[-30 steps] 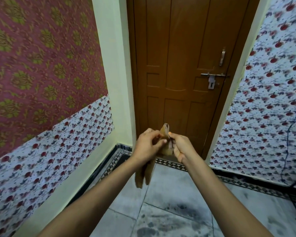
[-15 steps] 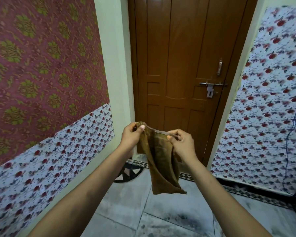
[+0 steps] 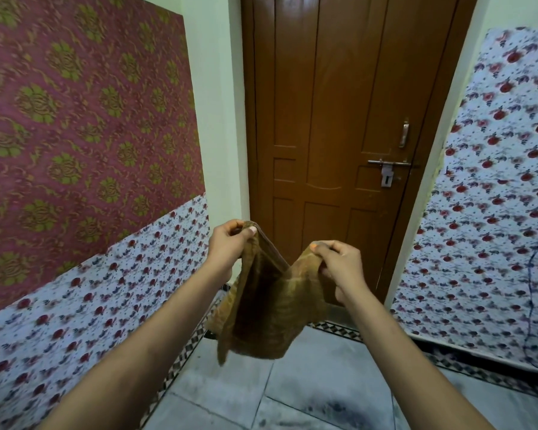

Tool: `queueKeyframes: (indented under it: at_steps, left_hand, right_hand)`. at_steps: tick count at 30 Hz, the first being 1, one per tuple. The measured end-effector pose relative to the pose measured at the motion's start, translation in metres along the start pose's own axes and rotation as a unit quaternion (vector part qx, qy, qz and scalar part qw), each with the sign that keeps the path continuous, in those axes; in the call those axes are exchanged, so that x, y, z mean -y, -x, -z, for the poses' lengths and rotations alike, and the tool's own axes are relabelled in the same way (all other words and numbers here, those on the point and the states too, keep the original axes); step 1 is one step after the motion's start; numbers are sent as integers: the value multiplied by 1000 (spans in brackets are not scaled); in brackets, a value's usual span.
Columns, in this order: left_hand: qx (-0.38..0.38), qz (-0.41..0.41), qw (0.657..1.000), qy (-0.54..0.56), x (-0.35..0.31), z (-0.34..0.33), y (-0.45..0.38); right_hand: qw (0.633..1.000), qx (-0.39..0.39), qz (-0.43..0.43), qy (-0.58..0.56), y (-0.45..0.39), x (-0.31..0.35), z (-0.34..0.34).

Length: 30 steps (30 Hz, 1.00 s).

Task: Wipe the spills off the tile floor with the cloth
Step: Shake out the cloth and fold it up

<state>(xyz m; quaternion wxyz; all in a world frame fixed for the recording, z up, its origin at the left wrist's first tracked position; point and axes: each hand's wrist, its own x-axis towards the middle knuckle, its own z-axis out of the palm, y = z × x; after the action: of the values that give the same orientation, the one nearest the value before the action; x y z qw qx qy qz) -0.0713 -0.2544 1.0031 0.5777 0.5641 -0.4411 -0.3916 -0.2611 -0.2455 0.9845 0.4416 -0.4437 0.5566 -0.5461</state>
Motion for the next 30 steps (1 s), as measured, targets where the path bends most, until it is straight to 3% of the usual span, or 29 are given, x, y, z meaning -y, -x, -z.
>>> queueKeyframes:
  at_steps: [7,16,20,26,30]
  left_hand:
    - [74,-31,996,-35,5,-9,12]
    - [112,-148,967,-175,13,-16,16]
    - [110,-203,936,-265,11,-20,18]
    - [122,-249,914,-296,3,-21,17]
    - [78,-269,908,-311,-3,-19,9]
  right_hand:
    - [982,90,-98,-134,16,7,-27]
    - [981,81,-113,-133,17,11,-32]
    - [978,115,-111,-134,17,13,-30]
    - [975,136,-87,-152,11,11,-24]
    - [979,167,-30,-109,8,6,-23]
